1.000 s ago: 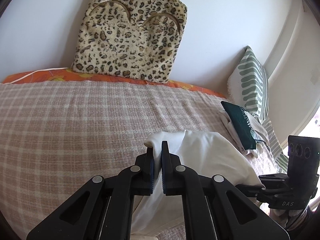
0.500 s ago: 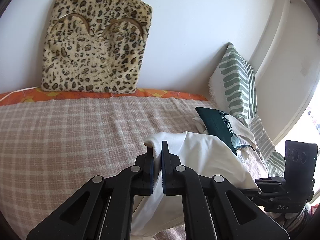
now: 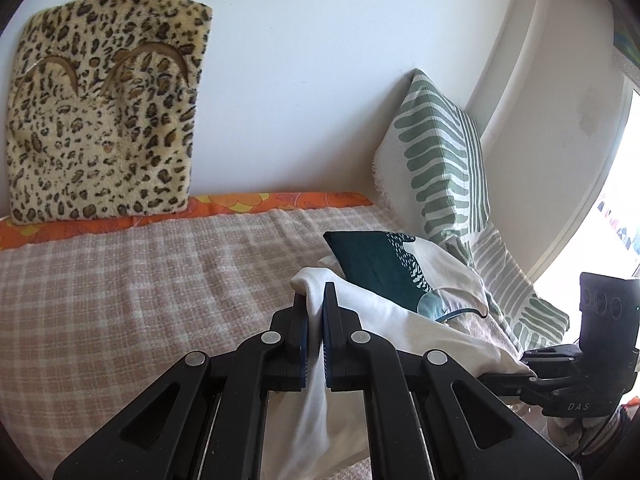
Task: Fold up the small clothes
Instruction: 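Carry the lifted camisole with both grippers toward the dark green garment pile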
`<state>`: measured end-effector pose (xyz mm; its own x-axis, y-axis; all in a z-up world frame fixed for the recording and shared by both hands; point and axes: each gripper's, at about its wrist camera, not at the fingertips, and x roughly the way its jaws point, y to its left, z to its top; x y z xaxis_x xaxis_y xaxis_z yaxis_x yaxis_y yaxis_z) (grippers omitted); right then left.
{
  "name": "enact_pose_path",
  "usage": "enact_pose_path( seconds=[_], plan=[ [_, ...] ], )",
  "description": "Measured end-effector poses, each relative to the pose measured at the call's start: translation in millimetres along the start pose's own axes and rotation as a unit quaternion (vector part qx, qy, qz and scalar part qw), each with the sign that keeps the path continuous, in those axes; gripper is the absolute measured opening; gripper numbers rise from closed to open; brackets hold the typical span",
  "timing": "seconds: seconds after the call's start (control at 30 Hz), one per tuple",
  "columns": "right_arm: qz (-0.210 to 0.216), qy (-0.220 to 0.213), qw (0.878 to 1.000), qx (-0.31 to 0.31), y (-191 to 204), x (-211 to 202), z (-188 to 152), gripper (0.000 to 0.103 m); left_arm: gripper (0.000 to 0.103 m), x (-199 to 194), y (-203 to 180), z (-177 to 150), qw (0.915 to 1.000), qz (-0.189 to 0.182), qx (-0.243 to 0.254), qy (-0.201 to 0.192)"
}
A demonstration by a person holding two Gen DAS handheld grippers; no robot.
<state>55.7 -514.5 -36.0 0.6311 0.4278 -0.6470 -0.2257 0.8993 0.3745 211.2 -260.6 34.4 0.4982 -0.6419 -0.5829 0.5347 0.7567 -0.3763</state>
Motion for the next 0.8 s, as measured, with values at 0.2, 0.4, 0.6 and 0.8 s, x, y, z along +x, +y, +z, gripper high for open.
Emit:
enact_pose_path(
  seconds=[0.2,0.4,0.6,0.8],
  plan=[
    [0.052,0.037,0.996,0.063,-32,46,-2,0.006,0.004,34,11,4,0.9989,0.032,0.018,0.028],
    [0.106,0.053,0.986,0.117,-23,96,3,0.006,0.004,57,53,26,0.9970,0.051,0.010,0.058],
    [0.134,0.047,0.967,0.211,-35,130,13,0.006,0.004,97,88,37,0.9937,0.039,0.002,0.105],
    [0.055,0.089,0.970,0.221,-49,148,-3,0.039,0.004,126,103,32,0.9901,0.043,0.018,0.133]
  ],
)
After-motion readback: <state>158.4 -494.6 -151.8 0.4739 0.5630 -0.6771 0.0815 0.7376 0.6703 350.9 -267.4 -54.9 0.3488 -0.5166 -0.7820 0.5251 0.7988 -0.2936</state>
